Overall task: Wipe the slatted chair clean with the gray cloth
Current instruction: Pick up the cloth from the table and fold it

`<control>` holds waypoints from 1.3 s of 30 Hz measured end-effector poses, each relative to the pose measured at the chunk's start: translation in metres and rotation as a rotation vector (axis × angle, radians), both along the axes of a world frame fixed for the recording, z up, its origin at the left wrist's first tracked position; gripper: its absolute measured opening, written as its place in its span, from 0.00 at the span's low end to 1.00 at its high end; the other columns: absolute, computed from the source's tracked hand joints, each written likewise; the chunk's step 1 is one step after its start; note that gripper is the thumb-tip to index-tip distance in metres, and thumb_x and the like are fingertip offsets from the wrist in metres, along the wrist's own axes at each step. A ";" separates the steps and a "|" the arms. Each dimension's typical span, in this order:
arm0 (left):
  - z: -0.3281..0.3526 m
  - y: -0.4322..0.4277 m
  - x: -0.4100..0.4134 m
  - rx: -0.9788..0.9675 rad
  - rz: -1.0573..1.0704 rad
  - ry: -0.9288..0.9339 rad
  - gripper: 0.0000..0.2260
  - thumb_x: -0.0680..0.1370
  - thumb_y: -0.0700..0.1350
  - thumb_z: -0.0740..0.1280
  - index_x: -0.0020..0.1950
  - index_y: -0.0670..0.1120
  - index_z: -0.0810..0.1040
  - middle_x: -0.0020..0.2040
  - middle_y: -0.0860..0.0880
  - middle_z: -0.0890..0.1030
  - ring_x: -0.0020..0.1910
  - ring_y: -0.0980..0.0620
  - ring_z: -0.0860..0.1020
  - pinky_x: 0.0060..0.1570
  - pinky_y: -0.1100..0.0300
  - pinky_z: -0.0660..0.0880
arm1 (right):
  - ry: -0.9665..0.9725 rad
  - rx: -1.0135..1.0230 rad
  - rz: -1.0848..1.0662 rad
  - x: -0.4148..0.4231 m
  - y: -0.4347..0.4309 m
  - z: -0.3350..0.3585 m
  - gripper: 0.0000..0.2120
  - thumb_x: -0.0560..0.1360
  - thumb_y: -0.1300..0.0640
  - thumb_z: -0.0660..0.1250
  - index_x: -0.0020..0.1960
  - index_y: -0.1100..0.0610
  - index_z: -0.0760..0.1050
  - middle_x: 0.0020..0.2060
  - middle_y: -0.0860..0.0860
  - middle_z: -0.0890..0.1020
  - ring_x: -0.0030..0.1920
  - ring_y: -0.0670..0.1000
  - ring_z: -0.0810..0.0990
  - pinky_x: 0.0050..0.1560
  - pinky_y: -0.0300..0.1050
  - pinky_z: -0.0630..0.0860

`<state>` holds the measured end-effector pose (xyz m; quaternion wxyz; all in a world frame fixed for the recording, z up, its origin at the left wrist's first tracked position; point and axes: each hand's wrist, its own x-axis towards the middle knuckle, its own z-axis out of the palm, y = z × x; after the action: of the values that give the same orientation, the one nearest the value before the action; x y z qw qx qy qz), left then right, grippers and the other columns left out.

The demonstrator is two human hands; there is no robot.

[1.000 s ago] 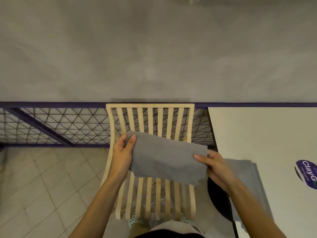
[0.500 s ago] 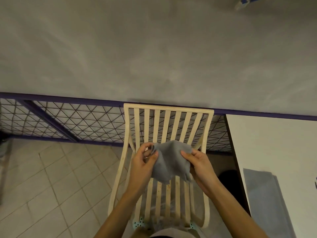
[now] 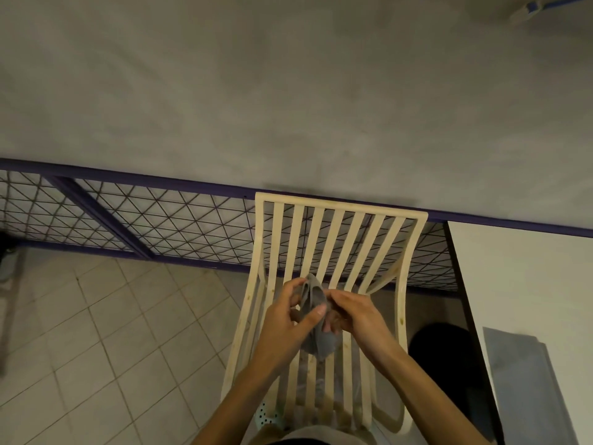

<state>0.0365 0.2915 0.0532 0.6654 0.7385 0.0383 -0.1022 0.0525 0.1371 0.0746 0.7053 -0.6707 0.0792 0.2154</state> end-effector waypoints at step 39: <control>-0.221 -0.046 -0.017 -0.036 0.155 0.415 0.19 0.77 0.47 0.69 0.67 0.51 0.71 0.62 0.53 0.76 0.58 0.56 0.76 0.53 0.57 0.79 | 0.043 -0.109 -0.138 -0.020 -0.048 -0.210 0.11 0.80 0.64 0.60 0.57 0.56 0.78 0.49 0.51 0.85 0.51 0.50 0.84 0.49 0.41 0.80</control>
<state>0.0197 0.2459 -0.1676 0.6623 0.6844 0.2290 -0.2012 0.0328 0.0895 -0.1352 0.6792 -0.6962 0.1520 0.1759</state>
